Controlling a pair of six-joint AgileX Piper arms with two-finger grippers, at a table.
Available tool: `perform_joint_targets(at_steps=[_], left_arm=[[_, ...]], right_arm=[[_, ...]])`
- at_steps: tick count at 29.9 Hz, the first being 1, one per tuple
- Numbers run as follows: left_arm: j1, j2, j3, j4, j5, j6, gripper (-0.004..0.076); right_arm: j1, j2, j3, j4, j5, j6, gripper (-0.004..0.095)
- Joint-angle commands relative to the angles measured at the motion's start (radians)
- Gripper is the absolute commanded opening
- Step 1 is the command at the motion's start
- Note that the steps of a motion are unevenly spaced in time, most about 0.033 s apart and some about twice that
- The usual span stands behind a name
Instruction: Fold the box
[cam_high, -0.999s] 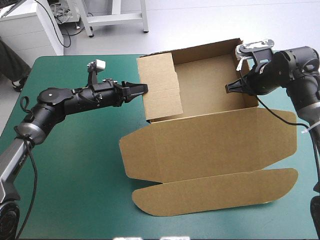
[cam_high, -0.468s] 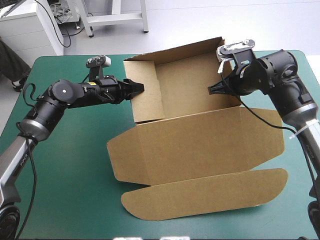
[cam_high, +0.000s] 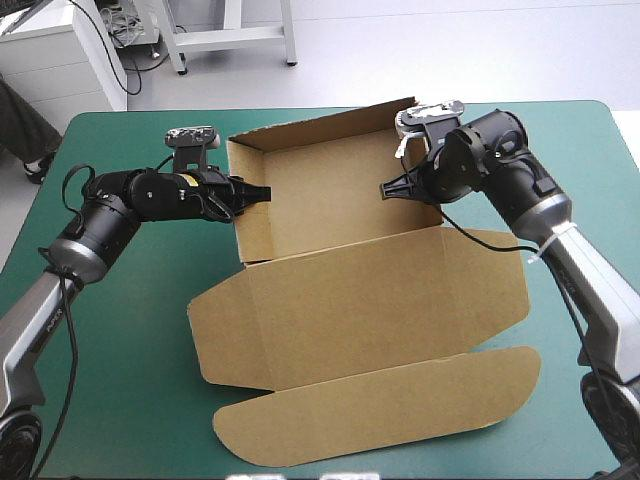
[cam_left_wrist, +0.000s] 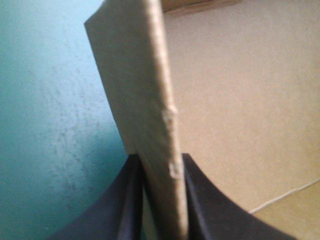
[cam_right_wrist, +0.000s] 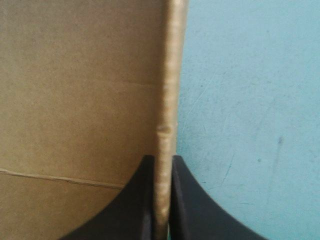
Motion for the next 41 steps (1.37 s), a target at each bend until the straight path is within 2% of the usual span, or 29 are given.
perform_joint_targets(at_steps=[1,4,11,17,21,29,41], left_arm=[[-0.032,-0.039,-0.034,-0.041,-0.042,-0.018,-0.0006],[-0.032,-0.023,-0.041,0.003,-0.047,-0.052,-0.0008],[-0.056,0.088,-0.155,0.128,0.062,-0.092,-0.0008],[-0.137,0.188,-0.276,0.403,0.184,-0.271,-0.0008],[-0.17,0.241,-0.305,0.489,0.207,-0.338,-0.0008],[-0.17,0.336,-0.31,0.469,0.203,-0.344,-0.0008],[-0.169,0.419,-0.311,0.473,0.061,-0.347,-0.0008]], right_arm=[[0.019,-0.004,-0.033,0.107,-0.118,0.022,-0.0012],[0.019,0.014,-0.033,0.116,-0.129,0.024,-0.0012],[0.019,0.04,-0.033,0.116,-0.172,0.028,-0.0012],[0.019,0.094,-0.035,0.108,-0.181,0.037,-0.0012],[0.019,0.143,-0.035,0.101,-0.186,0.039,-0.0013],[-0.003,0.254,-0.061,0.095,-0.225,0.029,-0.0015],[-0.093,0.367,-0.116,0.116,-0.24,-0.081,-0.0015]])
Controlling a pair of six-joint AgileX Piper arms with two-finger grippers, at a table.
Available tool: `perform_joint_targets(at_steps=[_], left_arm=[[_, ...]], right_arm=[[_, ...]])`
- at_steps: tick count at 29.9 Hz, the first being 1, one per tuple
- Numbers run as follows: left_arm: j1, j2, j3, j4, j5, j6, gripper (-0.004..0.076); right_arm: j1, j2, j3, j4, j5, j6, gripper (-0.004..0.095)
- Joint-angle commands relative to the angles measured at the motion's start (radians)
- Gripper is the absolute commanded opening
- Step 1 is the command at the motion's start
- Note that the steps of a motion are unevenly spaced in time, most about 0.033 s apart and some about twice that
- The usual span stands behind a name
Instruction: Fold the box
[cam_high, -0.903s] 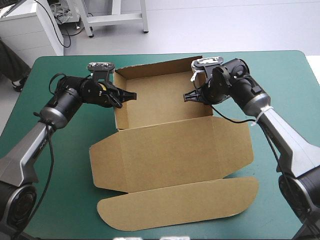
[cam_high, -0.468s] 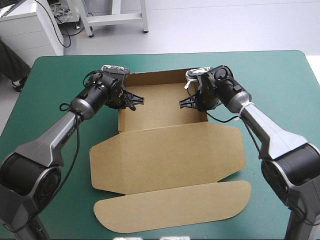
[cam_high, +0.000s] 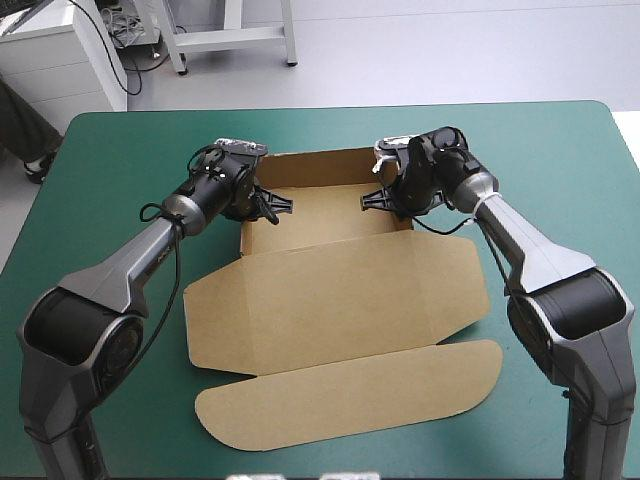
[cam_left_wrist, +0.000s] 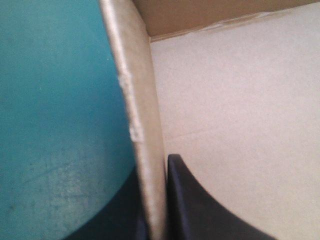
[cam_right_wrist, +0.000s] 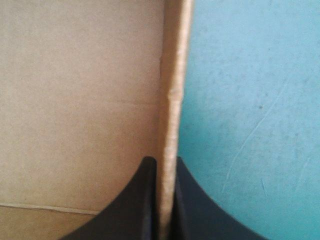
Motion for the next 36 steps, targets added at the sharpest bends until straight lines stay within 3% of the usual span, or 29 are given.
perform_joint_targets(at_steps=[1,8,16,23,26,30,33,36], left_arm=[[-0.034,-0.011,-0.025,-0.094,-0.135,0.045,-0.0008],[0.055,0.002,-0.025,-0.231,-0.075,0.02,-0.0008],[0.1,0.002,-0.025,-0.319,-0.085,0.077,-0.0008],[0.1,0.002,-0.025,-0.357,-0.116,0.086,-0.0007],[0.1,0.002,-0.025,-0.383,-0.103,0.164,0.0002],[0.1,0.002,-0.025,-0.406,-0.085,0.198,0.007],[0.1,0.002,-0.027,-0.42,-0.08,0.198,0.0167],[0.1,-0.004,-0.027,-0.421,-0.069,0.198,0.0295]], right_arm=[[-0.021,-0.002,-0.035,0.0,-0.148,-0.047,-0.0015],[-0.023,-0.002,-0.039,0.029,-0.178,-0.064,-0.0015],[-0.023,-0.002,-0.039,0.036,-0.231,-0.072,-0.0015],[-0.023,-0.002,-0.039,0.039,-0.201,-0.126,0.0],[-0.026,-0.002,-0.039,0.07,-0.165,-0.199,0.0078],[-0.029,-0.002,-0.041,0.081,-0.144,-0.23,0.0287],[-0.03,-0.002,-0.063,0.081,-0.1,-0.23,0.0432],[-0.03,-0.002,-0.105,0.063,-0.042,-0.238,0.0474]])
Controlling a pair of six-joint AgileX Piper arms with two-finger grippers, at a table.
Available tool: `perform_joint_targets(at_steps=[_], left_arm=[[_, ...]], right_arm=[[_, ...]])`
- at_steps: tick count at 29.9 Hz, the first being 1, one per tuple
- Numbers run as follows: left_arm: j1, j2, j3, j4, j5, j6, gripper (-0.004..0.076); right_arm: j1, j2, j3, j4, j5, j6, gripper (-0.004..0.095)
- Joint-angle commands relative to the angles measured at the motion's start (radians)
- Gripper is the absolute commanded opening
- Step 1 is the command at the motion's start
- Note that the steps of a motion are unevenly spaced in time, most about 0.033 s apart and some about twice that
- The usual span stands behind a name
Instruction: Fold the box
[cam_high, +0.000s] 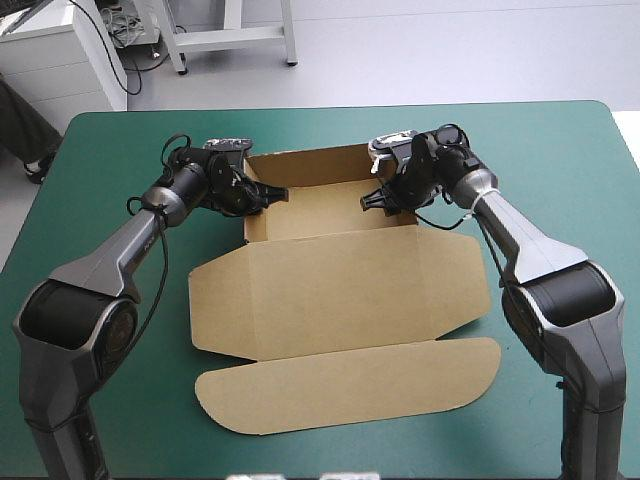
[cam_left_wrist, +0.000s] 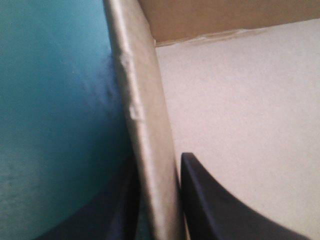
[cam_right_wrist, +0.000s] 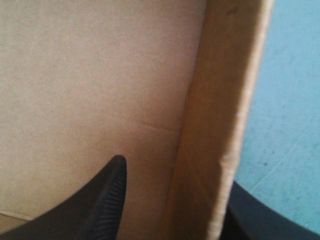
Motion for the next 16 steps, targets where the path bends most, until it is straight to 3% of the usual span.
perform_joint_targets(at_steps=[1,5,10,16], left_arm=[[-0.022,-0.039,-0.018,-0.1,0.012,0.016,0.0339],[-0.022,-0.055,-0.018,-0.1,0.019,0.016,0.0447],[-0.022,-0.083,-0.026,-0.091,0.057,0.016,0.0456],[-0.022,-0.099,-0.08,-0.09,0.109,0.016,0.0456]], right_arm=[[-0.002,-0.052,-0.084,-0.012,0.038,-0.029,0.0474],[-0.006,-0.052,-0.163,-0.022,0.122,-0.036,0.0473],[-0.01,-0.052,-0.25,-0.054,0.231,-0.036,0.0474],[-0.01,-0.052,-0.294,-0.064,0.245,-0.031,0.0473]])
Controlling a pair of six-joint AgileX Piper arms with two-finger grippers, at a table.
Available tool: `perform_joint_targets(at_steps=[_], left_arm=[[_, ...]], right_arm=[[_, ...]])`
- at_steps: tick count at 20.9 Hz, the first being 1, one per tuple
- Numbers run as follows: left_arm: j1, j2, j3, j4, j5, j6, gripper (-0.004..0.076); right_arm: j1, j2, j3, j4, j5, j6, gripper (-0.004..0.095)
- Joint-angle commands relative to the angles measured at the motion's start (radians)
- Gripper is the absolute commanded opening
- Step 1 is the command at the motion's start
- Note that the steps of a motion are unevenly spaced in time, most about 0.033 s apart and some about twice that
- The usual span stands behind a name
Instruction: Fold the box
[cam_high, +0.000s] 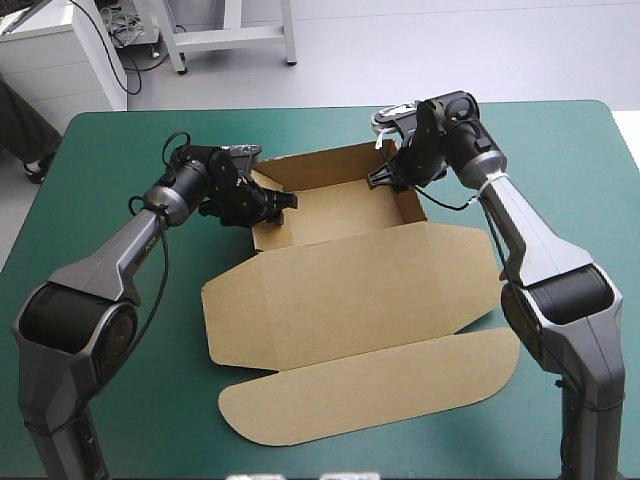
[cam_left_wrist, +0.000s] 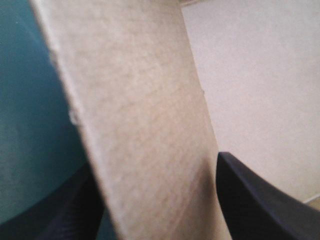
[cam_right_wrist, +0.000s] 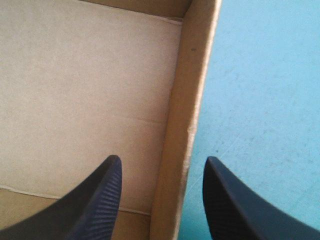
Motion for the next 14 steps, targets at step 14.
perform_joint_targets(at_steps=[14], left_arm=[[-0.006,-0.177,-0.506,0.13,0.347,0.107,0.0434]], right_arm=[[-0.008,-0.241,-0.05,-0.004,0.017,0.028,0.0473]])
